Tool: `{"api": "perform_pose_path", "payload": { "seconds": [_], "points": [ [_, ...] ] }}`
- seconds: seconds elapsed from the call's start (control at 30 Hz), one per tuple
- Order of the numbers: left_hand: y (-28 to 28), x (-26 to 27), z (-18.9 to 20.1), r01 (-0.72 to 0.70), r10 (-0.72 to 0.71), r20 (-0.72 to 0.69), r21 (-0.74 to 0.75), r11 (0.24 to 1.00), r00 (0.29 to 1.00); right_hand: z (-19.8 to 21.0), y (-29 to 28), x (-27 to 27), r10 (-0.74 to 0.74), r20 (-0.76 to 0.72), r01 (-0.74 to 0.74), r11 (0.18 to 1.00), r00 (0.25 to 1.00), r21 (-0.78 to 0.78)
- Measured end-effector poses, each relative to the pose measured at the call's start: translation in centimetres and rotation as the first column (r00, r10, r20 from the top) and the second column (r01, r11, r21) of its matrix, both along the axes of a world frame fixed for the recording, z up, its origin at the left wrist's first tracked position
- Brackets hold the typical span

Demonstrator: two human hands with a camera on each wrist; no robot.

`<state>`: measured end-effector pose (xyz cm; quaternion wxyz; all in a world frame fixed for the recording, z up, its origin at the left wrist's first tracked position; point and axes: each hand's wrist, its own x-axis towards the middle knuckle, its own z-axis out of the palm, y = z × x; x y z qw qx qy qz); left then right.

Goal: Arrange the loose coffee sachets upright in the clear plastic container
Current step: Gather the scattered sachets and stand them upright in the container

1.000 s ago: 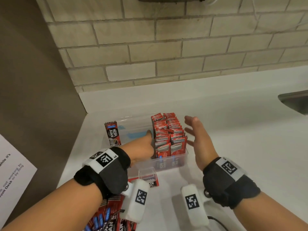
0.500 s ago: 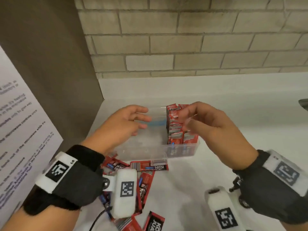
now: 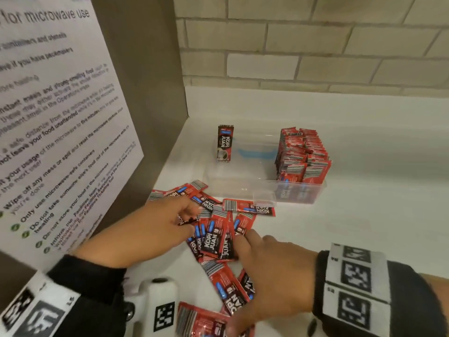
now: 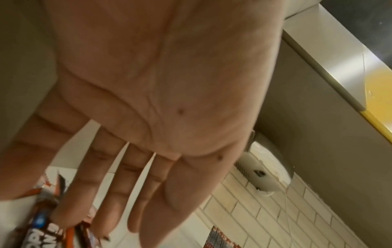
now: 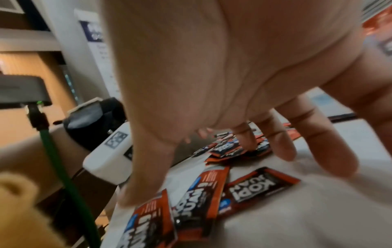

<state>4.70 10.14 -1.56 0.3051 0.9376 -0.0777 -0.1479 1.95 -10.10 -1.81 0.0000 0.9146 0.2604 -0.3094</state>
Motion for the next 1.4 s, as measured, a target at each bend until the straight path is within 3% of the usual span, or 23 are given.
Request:
{"api": "perform_pose_path", "payload": {
  "seconds": [0.2, 0.33, 0.5, 0.63, 0.77, 0.87, 0.97, 1.17, 1.27, 1.4],
  "points": [
    [0.2, -0.1, -1.0, -0.042, 0.042, 0.042, 0.015, 0.999, 0.998, -1.1, 3.2, -0.6, 0.067, 0.163, -0.053, 0.995, 0.984, -0.084],
    [0.6, 0.6, -1.9, -0.089, 0.089, 0.086, -0.002, 0.996, 0.992, -0.6, 1.9, 0.8, 0.117, 0.057, -0.118, 0.993, 0.991, 0.011],
    [0.4, 2.4, -2.7, -0.212, 0.202, 0.105, 0.102, 0.972, 0.974, -1.0, 0.1, 2.3, 0.036, -0.080, -0.030, 0.997, 0.996, 0.066],
    [0.3, 3.2, -3.2, -0.064, 0.084, -0.055, 0.297, 0.953, 0.995, -1.0, -1.2, 3.2, -0.035, -0.159, 0.055, 0.990, 0.987, 0.127],
    [0.2, 2.8, -3.5, 0.036, -0.006, -0.094, 0.320, 0.947, 0.996, -0.5, -3.3, 3.8, -0.195, -0.263, 0.250, 0.948, 0.945, 0.195],
    [0.1, 2.2, -3.8, 0.029, -0.028, -0.008, 0.261, 0.965, 1.000, -0.4, -5.0, 3.8, -0.356, -0.368, 0.462, 0.848, 0.859, 0.259],
    [0.3, 1.6, -3.9, 0.055, -0.052, -0.020, 0.158, 0.986, 0.998, -0.5, -5.8, 3.5, -0.487, -0.582, 0.731, 0.610, 0.651, 0.307],
    [-0.3, 0.4, -3.2, 0.117, -0.120, -0.107, -0.034, 0.993, 0.987, -1.7, -5.3, 3.2, -0.488, -0.760, 0.900, 0.291, 0.430, 0.323],
    [-0.8, 0.0, -3.6, 0.165, -0.165, -0.099, -0.004, 0.986, 0.981, -1.5, -4.1, 3.0, -0.443, -0.802, 0.916, 0.228, 0.400, 0.331],
    [-1.2, -0.4, -4.0, 0.201, -0.208, -0.102, -0.079, 0.976, 0.973, -1.8, -2.9, 3.2, -0.371, -0.856, 0.933, 0.151, 0.359, 0.326]
  ]
}}
